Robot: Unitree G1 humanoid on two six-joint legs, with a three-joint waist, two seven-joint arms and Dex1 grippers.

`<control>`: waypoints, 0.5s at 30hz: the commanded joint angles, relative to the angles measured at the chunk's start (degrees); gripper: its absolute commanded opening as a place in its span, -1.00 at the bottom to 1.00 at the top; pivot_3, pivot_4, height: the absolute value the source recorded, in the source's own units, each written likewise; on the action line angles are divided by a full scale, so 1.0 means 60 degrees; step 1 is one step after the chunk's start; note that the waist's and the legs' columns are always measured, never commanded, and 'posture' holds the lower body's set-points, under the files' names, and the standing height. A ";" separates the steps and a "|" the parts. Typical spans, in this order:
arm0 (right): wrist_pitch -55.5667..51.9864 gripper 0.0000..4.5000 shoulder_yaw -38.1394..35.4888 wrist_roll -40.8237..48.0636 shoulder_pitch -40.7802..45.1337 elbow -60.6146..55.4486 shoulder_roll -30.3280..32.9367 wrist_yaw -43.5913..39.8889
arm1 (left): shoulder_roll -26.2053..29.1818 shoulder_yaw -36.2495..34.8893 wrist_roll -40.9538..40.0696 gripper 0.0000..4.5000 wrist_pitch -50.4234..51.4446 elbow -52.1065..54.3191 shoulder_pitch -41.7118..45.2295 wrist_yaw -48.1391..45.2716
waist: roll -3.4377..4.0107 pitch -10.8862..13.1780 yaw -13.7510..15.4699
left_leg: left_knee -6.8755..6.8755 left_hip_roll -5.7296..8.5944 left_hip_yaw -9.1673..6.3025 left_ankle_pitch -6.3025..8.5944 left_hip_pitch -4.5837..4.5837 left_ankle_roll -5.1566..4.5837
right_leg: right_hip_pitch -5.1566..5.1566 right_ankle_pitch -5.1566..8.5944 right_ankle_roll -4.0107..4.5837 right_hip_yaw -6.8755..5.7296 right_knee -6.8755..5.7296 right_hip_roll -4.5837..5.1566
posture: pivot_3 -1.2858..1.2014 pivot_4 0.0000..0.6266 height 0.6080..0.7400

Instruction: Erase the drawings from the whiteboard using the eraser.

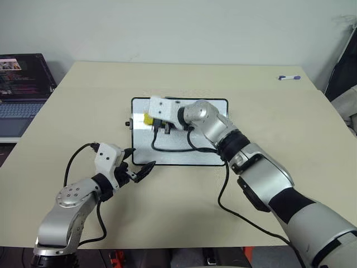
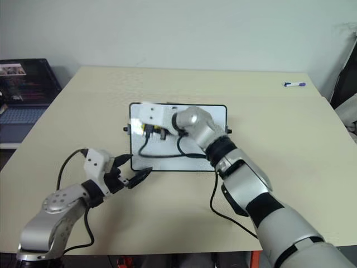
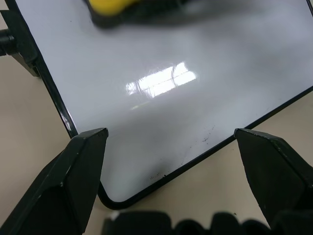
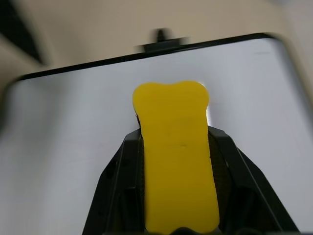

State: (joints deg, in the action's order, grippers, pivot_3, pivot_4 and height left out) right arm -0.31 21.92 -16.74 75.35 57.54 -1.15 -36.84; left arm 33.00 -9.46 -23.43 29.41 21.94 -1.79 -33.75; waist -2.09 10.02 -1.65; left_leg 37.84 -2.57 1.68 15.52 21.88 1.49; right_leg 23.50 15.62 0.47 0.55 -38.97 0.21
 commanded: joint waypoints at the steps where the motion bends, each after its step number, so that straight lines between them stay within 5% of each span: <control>1: 0.0128 -0.42 -0.0276 0.0021 0.0165 0.0379 0.0010 0.0520 | -0.0014 -0.0049 -0.0035 1.00 -0.0058 0.0384 0.0072 0.0055 | -0.0001 0.0000 -0.0015 | -0.0001 0.0000 0.0004 0.0001 0.0001 0.0000 | 0.0000 0.0000 0.0000 0.0004 0.0002 0.0000 | 0.03 -0.52 1.00; 7: 0.0148 -0.42 0.0387 -0.0136 -0.0612 -0.0315 0.0007 -0.1117 | -0.0057 0.0017 -0.0005 1.00 -0.0189 0.0222 0.0071 0.0022 | -0.0001 -0.0001 -0.0034 | -0.0020 0.0000 0.0007 0.0007 0.0003 0.0003 | 0.0008 0.0001 -0.0001 0.0005 0.0002 0.0000 | 0.03 -0.52 1.00; 15: -0.0599 -0.42 -0.0040 0.0415 -0.2224 -0.3375 0.0442 -0.1380 | 0.0071 0.0139 -0.0022 1.00 -0.0241 0.0133 0.0351 -0.0337 | 0.0000 0.0000 0.0006 | -0.0012 0.0000 -0.0003 0.0007 0.0006 0.0004 | 0.0005 0.0000 -0.0002 -0.0003 -0.0002 0.0001 | 0.03 -0.52 1.00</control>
State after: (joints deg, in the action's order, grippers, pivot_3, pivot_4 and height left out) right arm -2.01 24.57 -16.46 64.61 44.75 -0.69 -44.96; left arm 32.51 -8.82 -23.43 29.29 21.84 -0.91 -34.62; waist -2.09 10.02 -1.62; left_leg 37.77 -2.57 1.64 15.56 21.95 1.51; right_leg 23.54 15.62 0.46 0.51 -38.97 0.22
